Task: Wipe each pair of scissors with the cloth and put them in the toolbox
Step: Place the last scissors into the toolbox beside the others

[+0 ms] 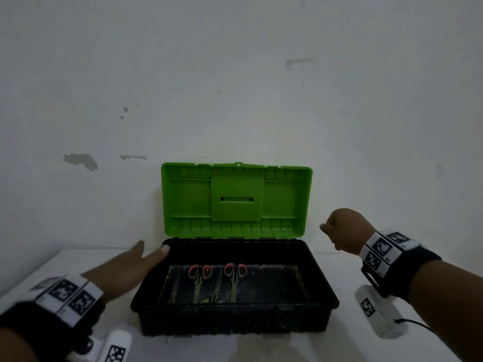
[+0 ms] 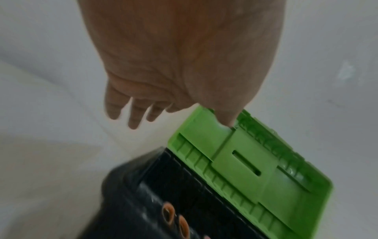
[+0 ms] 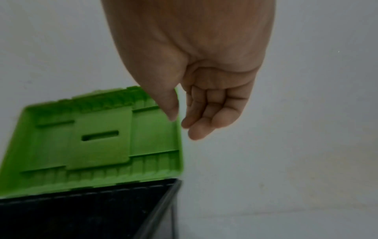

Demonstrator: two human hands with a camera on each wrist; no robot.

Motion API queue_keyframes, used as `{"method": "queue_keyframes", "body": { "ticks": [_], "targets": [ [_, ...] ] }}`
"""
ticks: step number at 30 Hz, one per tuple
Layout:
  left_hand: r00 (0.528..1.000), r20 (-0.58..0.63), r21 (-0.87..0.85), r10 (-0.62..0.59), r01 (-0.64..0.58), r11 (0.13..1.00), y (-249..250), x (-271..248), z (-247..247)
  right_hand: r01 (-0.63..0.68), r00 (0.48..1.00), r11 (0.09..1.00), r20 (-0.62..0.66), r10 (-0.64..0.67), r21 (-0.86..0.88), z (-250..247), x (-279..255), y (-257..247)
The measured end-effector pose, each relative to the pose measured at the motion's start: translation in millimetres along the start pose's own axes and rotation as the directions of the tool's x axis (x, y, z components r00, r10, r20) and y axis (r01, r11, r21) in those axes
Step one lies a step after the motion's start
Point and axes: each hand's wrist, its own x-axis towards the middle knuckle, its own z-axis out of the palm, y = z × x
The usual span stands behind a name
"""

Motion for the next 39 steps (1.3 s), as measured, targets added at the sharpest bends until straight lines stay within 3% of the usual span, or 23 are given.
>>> {"method": "queue_keyframes", "body": {
  "ticks": [3,6,10,12,15,21,24,28,32,36,39],
  "targets": [
    [0.985,-0.161,-0.04,0.06,-0.068,0.997,21,26,-28,0.004,1.0,1.0,-0.007,-0.004,0.031,-5,17,14],
    [0.961,-0.26,-0.141,0.093,-0.133,0.981,44,63,-57,0.007,0.997,0.97,-0.081,0.013,0.244,-11,39,12],
    [0.959,-0.28,-0.371,0.042,-0.149,0.917,76,100,-70,-0.061,0.992,0.691,-0.03,0.119,0.72,-19,64,-13],
    [0.967,-0.253,-0.457,0.024,-0.142,0.878,89,108,-69,-0.086,0.993,0.601,0.022,0.113,0.795,-22,71,-27],
    [0.969,-0.247,-0.525,0.006,-0.139,0.84,96,111,-66,-0.114,0.992,0.559,0.062,0.111,0.821,-23,79,-40],
    [0.939,-0.343,-0.513,0.0,-0.187,0.838,91,88,-68,-0.1,0.991,0.563,0.034,0.126,0.82,-33,62,-28],
    [0.914,-0.399,-0.446,0.072,-0.262,0.856,78,58,-65,-0.038,0.996,0.587,-0.013,0.084,0.809,-35,32,-15],
    [0.885,-0.403,-0.262,0.234,-0.356,0.897,40,14,-51,0.068,0.995,0.734,-0.097,-0.003,0.676,-21,-17,4],
    [0.884,-0.396,-0.066,0.25,-0.299,0.952,-1,-17,-24,0.14,0.989,0.862,-0.109,-0.099,0.487,5,-61,26],
    [0.876,-0.358,0.055,0.322,-0.325,0.944,-31,-36,6,0.231,0.971,0.902,-0.14,-0.192,0.366,36,-97,32],
    [0.868,-0.373,0.056,0.329,-0.333,0.941,-40,-41,19,0.237,0.968,0.884,-0.177,-0.178,0.403,55,-109,35]
  ]
}}
